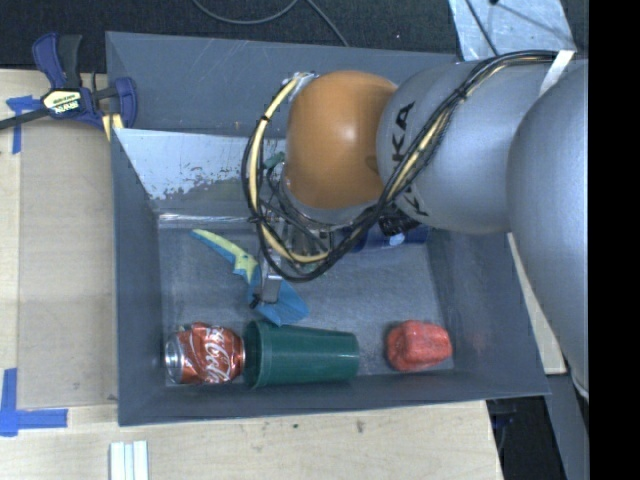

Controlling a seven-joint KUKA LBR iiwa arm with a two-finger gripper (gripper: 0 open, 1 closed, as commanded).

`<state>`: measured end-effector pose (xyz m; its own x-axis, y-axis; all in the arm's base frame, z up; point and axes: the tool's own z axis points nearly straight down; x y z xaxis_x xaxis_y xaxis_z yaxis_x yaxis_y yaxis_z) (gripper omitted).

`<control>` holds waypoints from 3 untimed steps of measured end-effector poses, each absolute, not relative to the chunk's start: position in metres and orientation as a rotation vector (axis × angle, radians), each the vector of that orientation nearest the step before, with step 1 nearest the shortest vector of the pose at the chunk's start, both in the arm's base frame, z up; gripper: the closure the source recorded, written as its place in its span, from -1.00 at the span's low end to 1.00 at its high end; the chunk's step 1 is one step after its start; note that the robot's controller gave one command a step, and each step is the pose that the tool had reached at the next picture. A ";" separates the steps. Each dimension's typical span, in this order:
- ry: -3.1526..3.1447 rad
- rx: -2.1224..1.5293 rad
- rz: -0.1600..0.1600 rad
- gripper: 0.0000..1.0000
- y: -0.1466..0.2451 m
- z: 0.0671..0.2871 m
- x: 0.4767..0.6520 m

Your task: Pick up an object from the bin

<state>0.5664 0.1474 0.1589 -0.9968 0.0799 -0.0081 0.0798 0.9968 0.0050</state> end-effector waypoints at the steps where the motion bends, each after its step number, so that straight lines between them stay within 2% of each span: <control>1: 3.128 -0.181 0.004 -1.00 0.141 0.139 0.577; 2: 3.129 -0.124 0.006 -1.00 0.128 0.107 0.591; 3: 3.128 0.081 0.008 1.00 0.148 0.074 0.602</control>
Offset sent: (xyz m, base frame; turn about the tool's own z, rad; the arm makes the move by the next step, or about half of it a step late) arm 0.0384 -0.0329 -0.0889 0.0271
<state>0.6025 0.1483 0.0742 -0.9986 0.0520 -0.0123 0.0519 0.9986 0.0055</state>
